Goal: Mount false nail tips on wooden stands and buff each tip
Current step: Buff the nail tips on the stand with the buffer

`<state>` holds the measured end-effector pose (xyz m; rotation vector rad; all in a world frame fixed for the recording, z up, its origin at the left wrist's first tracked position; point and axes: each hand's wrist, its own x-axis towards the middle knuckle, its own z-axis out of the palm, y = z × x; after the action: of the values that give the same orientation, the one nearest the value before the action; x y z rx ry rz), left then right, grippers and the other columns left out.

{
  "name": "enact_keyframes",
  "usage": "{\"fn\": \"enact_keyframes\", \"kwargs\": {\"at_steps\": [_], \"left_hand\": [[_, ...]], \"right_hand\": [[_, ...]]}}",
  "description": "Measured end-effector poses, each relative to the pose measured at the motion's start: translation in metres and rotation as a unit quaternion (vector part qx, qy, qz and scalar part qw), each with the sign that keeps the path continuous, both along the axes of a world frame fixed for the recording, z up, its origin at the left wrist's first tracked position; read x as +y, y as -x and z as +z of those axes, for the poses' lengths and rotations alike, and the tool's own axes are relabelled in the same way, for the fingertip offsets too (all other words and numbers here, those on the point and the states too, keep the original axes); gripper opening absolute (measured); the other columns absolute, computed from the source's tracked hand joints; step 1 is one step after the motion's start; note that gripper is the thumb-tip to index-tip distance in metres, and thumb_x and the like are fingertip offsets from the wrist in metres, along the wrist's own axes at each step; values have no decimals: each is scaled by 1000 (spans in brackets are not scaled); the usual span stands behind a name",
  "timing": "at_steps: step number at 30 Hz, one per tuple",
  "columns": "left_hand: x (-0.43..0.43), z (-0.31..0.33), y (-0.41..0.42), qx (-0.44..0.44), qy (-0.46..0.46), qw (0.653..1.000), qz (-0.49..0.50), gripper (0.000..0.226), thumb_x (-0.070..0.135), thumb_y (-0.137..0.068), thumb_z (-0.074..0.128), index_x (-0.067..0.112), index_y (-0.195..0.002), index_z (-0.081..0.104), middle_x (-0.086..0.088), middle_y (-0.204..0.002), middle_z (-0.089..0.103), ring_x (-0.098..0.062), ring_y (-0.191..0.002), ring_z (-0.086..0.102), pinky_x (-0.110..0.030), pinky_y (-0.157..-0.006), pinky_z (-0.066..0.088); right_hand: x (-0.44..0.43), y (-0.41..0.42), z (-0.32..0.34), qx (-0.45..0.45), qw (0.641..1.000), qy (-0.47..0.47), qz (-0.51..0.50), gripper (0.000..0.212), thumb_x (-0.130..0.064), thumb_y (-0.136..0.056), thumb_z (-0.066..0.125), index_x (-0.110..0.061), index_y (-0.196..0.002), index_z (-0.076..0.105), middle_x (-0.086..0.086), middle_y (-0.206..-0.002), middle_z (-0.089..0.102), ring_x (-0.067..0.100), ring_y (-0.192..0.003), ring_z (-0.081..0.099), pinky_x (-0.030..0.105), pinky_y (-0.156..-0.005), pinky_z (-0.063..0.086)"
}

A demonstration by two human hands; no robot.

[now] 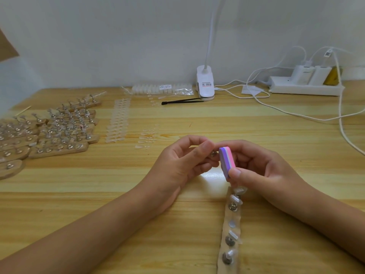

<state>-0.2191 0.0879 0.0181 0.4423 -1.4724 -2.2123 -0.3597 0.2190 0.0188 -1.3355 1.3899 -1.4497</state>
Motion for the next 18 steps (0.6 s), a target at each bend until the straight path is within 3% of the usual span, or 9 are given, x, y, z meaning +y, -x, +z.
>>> {"fn": "enact_keyframes", "kwargs": {"at_steps": [3, 9, 13, 16, 18], "left_hand": [[-1, 1, 1, -5, -14, 1000, -1, 29, 40, -67, 74, 19, -87, 76, -9, -90, 74, -13, -82, 71, -17, -71, 54], [-3, 0, 0, -2, -23, 1000, -6, 22, 27, -75, 74, 17, -94, 78, -10, -98, 74, -12, -88, 70, -16, -74, 54], [-3, -2, 0, -12, -6, 1000, -11, 31, 24, -70, 78, 15, -99, 77, -9, -101, 75, -13, -94, 71, -15, -77, 52], [-3, -3, 0, -25, 28, 999, -26, 25, 22, -74, 75, 21, -98, 79, -2, -98, 75, -10, -95, 69, -16, -82, 51], [-3, -4, 0, -30, 41, 998, -32, 23, 21, -77, 73, 23, -99, 78, 1, -97, 75, -9, -95, 68, -18, -85, 51]], "right_hand": [[-2, 1, 0, 0, 1000, -2, -15, 36, -15, -82, 63, -17, -117, 65, 1, -80, 63, 6, -71, 59, 18, -68, 51], [-1, 1, 1, 9, 1000, 11, -23, 36, -13, -82, 61, -16, -117, 65, 8, -82, 64, 6, -70, 59, 18, -69, 51], [-1, 1, 0, 11, 997, 54, -50, 40, -17, -82, 67, -21, -122, 64, 2, -83, 64, 7, -73, 59, 18, -72, 50], [-1, 6, -1, -1, 994, 85, -67, 50, -29, -81, 61, -28, -130, 61, 4, -80, 58, 12, -74, 56, 20, -76, 50], [-2, 8, -3, -7, 993, 94, -69, 53, -21, -83, 61, -29, -135, 56, 10, -80, 57, 14, -73, 56, 20, -75, 49]]}}
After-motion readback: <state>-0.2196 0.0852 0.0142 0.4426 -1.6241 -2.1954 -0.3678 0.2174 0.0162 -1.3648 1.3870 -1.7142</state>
